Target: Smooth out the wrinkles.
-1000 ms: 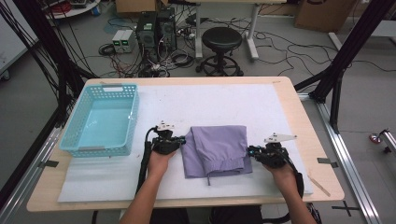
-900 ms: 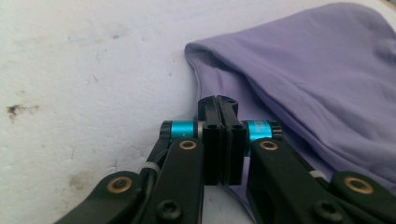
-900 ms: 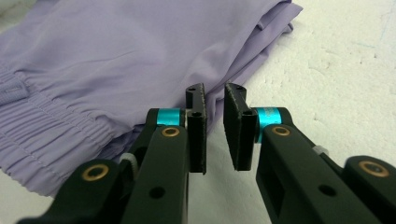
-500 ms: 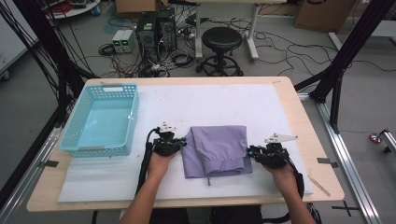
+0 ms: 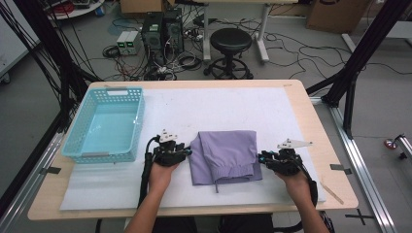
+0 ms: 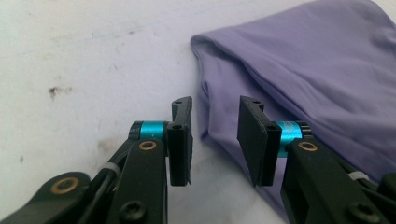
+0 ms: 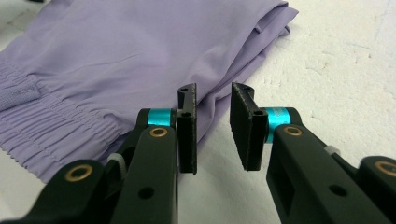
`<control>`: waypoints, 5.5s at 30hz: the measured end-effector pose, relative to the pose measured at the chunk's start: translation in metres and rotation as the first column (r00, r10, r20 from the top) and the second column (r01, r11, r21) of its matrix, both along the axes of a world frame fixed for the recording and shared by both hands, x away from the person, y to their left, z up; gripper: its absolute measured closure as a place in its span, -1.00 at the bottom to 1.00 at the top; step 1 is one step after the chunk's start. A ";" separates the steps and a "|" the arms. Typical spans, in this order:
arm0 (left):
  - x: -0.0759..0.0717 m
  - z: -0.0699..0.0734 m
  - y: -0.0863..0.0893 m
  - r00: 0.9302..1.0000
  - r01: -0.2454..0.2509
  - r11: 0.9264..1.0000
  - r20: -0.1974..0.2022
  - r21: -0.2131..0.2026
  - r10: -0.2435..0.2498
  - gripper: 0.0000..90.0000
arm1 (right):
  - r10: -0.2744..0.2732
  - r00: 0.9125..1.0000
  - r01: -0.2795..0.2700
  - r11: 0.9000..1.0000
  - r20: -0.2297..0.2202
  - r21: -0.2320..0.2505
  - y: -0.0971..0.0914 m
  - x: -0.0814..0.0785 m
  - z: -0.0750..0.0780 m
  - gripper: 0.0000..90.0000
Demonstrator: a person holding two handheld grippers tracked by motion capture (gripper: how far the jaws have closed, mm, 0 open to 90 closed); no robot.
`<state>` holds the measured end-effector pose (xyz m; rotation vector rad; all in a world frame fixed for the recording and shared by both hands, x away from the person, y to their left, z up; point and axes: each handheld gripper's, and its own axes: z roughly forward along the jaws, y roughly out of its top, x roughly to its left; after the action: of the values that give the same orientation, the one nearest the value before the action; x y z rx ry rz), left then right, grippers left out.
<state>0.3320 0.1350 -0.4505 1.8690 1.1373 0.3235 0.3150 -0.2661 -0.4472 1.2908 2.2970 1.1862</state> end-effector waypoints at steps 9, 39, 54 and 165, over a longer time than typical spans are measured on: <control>-0.023 -0.006 -0.013 0.975 0.217 0.974 0.051 -0.056 -0.215 0.47 | -0.014 1.000 0.014 1.000 0.004 0.014 0.000 -0.004 0.003 0.54; -0.013 0.002 -0.019 0.991 0.132 0.990 0.011 0.042 -0.133 0.47 | 0.015 1.000 -0.015 1.000 -0.019 -0.021 0.005 -0.003 -0.002 0.67; 0.033 -0.008 -0.026 1.000 0.009 0.996 -0.009 0.085 -0.008 0.57 | 0.004 1.000 -0.004 1.000 -0.024 -0.017 0.006 -0.003 0.004 0.66; 0.089 -0.005 -0.047 0.999 0.006 0.999 -0.049 0.046 -0.003 0.70 | -0.070 0.997 0.064 0.990 -0.045 -0.125 0.041 0.097 -0.002 0.64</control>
<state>0.4209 0.0885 -0.4555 1.9289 1.1670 0.3056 0.4119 -0.2256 -0.4495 1.3541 2.3021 0.9849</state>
